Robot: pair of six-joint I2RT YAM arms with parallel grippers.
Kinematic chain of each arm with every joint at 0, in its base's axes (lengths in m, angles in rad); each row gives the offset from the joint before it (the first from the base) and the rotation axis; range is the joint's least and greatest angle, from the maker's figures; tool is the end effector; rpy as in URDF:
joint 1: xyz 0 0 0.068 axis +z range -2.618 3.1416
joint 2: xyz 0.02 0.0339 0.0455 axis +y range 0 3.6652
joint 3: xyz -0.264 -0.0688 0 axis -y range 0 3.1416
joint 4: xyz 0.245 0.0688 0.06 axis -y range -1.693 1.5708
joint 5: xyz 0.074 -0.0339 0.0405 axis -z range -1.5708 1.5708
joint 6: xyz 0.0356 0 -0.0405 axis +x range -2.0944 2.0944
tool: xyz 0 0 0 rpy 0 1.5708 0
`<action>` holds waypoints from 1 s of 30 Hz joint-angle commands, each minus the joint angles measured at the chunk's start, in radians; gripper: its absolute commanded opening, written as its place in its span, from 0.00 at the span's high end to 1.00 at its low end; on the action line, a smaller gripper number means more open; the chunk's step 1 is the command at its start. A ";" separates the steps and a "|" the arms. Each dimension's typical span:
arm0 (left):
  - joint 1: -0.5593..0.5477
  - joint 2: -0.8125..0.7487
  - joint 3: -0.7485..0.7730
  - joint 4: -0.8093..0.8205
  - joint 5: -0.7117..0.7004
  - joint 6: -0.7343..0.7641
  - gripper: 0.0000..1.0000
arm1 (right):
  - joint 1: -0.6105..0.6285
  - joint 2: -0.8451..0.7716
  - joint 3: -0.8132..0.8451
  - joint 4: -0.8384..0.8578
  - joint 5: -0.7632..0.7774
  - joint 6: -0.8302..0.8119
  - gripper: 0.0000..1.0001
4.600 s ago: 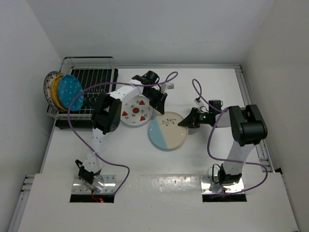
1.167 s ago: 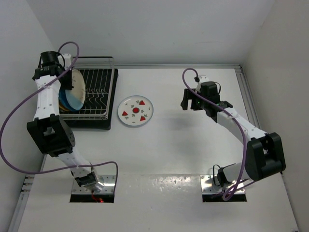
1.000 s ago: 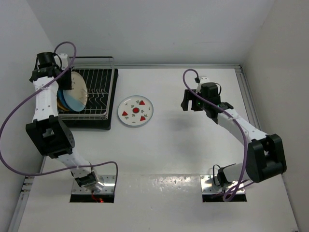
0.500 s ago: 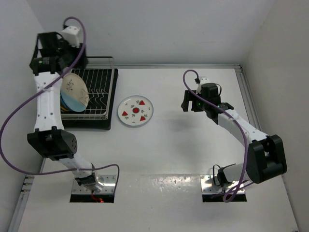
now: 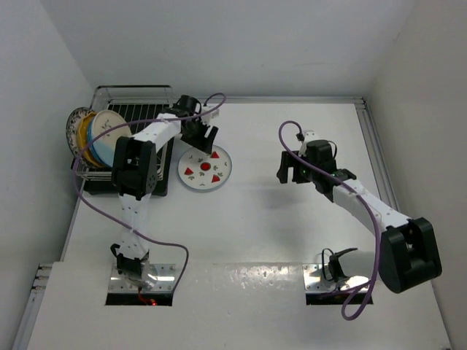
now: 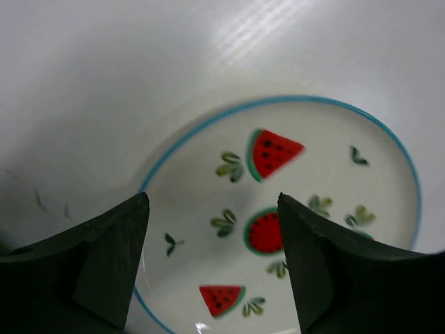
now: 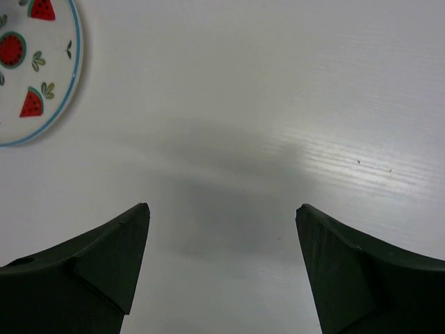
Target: Load the plates into the dish rack
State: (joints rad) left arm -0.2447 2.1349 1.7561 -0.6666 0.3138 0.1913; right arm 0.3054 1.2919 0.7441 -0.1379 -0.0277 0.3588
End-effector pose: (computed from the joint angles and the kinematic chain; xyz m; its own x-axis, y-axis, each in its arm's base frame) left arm 0.4486 -0.1233 0.2084 -0.7517 0.3741 -0.5432 0.5333 0.8293 -0.1668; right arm 0.2596 0.0829 0.2215 -0.6782 0.1542 -0.7185 -0.0885 0.9535 0.2882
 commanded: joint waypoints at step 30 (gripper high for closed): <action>0.081 0.188 0.017 -0.276 0.162 0.200 0.50 | 0.003 -0.080 -0.083 0.041 -0.035 -0.035 0.15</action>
State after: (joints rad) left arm -0.1581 2.2951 1.8458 -0.6872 0.3412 0.2897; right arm 0.3092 1.2526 0.6289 -0.1013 -0.0639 0.3447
